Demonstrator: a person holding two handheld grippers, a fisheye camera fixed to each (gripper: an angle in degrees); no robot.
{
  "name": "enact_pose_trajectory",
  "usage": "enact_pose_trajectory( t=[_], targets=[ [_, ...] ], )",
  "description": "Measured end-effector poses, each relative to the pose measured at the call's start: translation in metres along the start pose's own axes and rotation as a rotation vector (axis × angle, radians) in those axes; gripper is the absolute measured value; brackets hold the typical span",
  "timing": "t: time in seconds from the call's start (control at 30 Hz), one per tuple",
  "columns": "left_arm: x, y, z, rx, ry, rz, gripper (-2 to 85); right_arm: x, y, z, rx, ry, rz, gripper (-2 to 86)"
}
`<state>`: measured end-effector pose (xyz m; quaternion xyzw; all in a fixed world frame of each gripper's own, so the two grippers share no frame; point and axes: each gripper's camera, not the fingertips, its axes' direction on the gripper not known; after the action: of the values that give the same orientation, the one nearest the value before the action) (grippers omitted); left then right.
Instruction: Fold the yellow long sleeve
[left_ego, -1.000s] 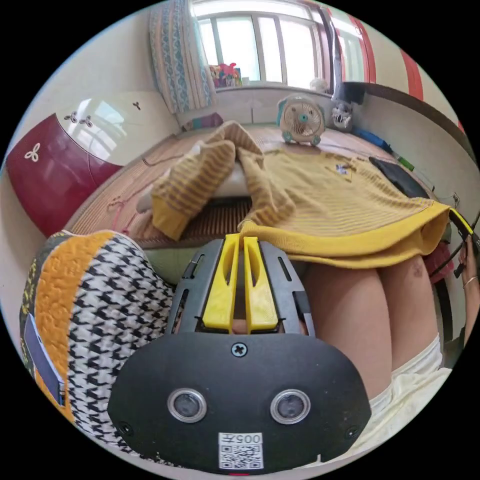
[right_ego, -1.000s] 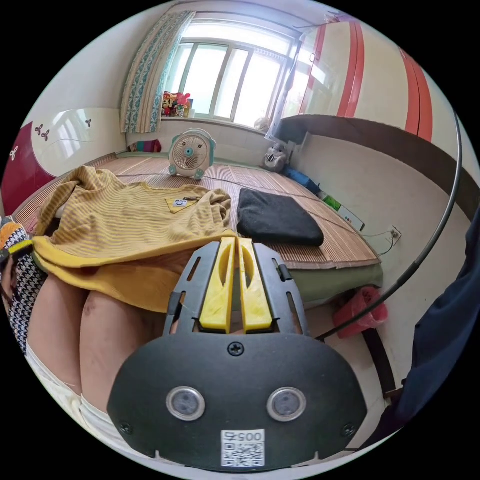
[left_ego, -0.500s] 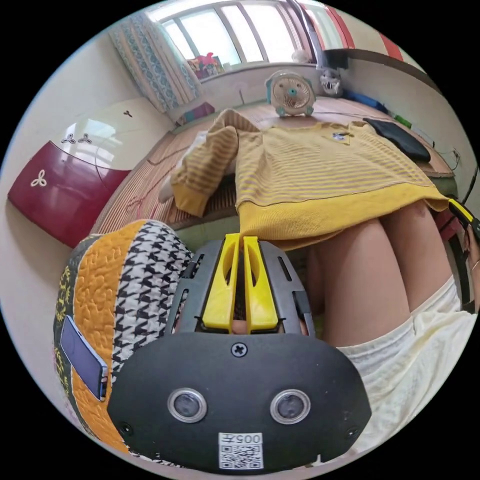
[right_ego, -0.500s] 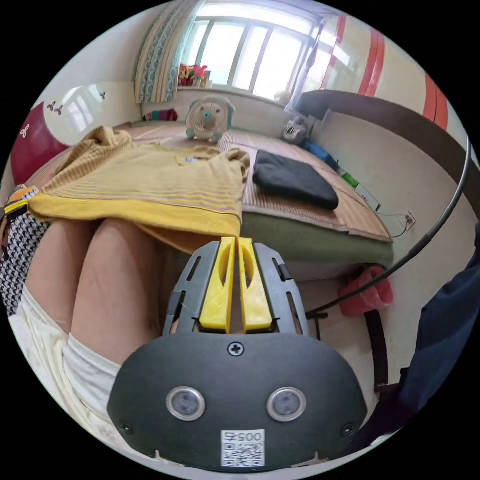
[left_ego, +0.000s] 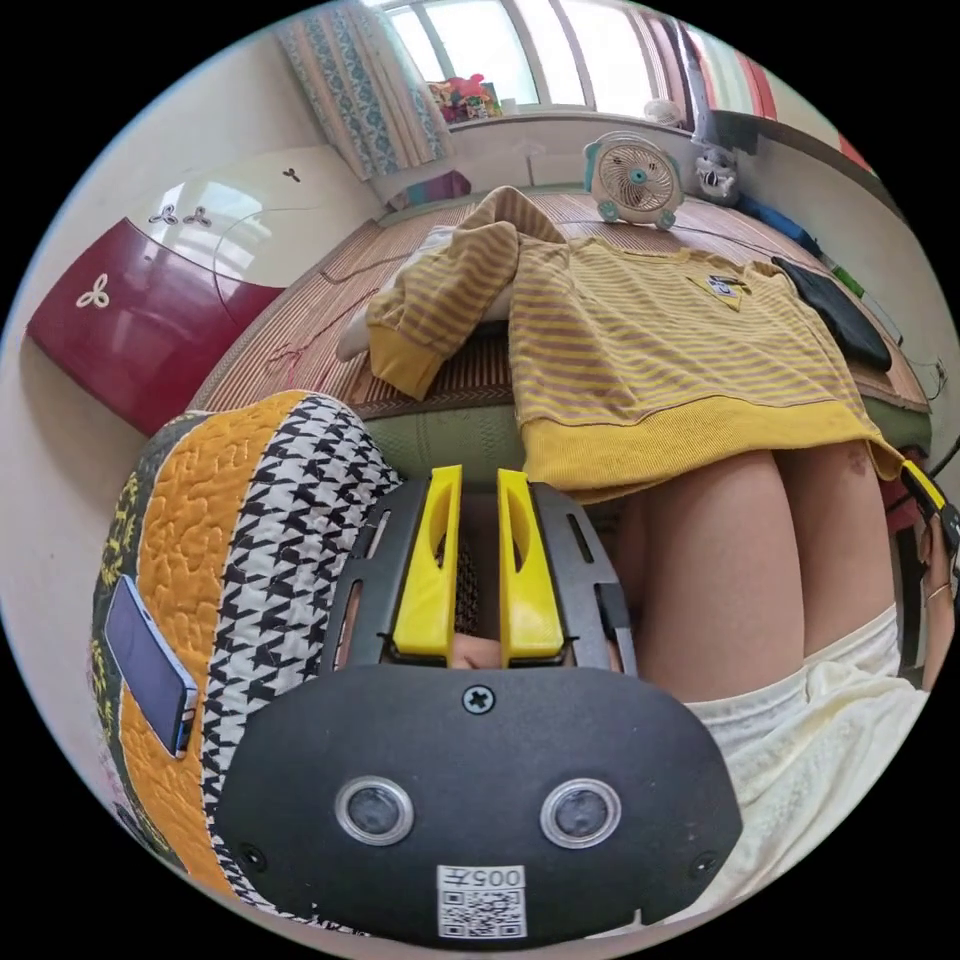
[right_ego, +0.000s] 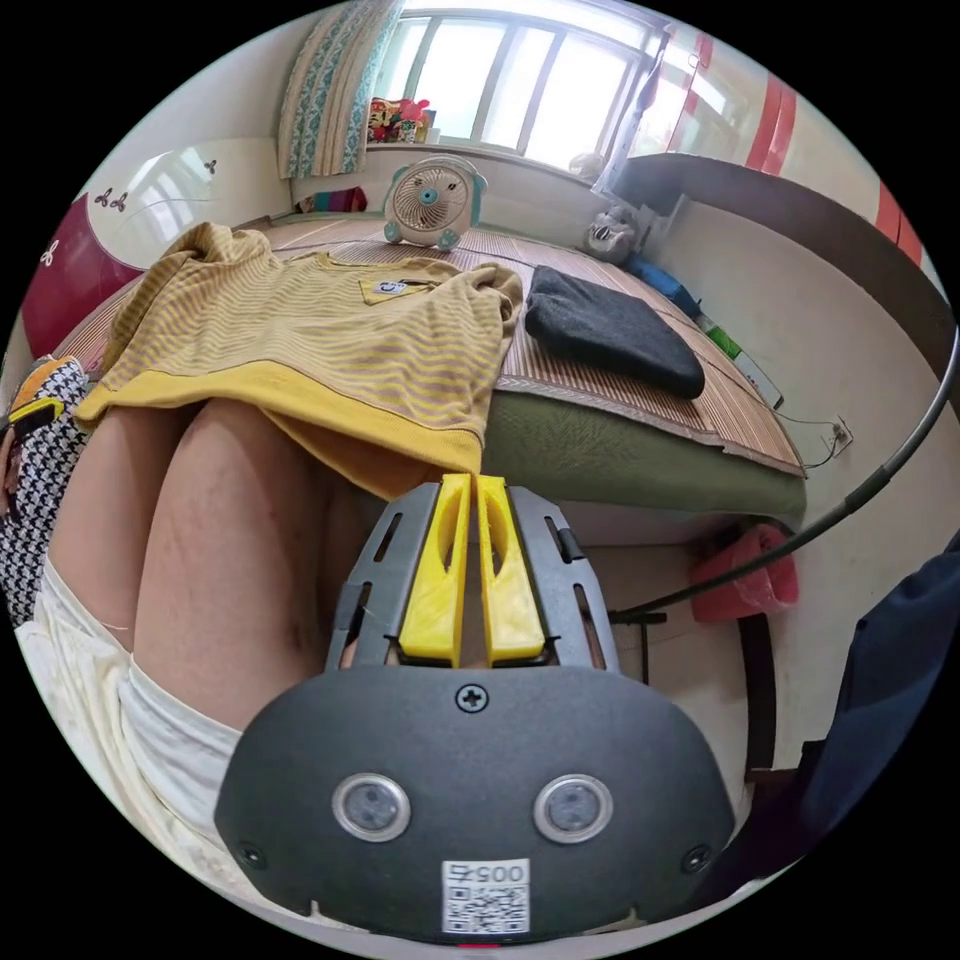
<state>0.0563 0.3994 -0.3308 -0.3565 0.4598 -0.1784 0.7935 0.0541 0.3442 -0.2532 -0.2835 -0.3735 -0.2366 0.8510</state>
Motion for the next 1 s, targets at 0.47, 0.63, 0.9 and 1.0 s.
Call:
enact_pose_trajectory(
  t=[0.47, 0.63, 0.9, 1.0],
  targets=[
    [0.285, -0.05, -0.088, 0.346, 0.494, 0.76, 13.1, 0.054, -0.084, -0.033, 0.055, -0.155, 0.038, -1.7],
    [0.344, -0.05, -0.079, 0.307, 0.534, 0.867, 14.1, 0.069, -0.09, -0.039, 0.068, -0.16, 0.011, -1.7],
    [0.356, -0.051, -0.062, 0.315, 0.411, 0.802, 4.5, 0.1, -0.081, -0.035, 0.079, -0.248, 0.021, -1.2],
    [0.322, -0.07, -0.064, 0.328, 0.492, 0.709, 2.7, 0.11, -0.073, -0.035, 0.136, -0.307, 0.007, 1.6]
  ],
)
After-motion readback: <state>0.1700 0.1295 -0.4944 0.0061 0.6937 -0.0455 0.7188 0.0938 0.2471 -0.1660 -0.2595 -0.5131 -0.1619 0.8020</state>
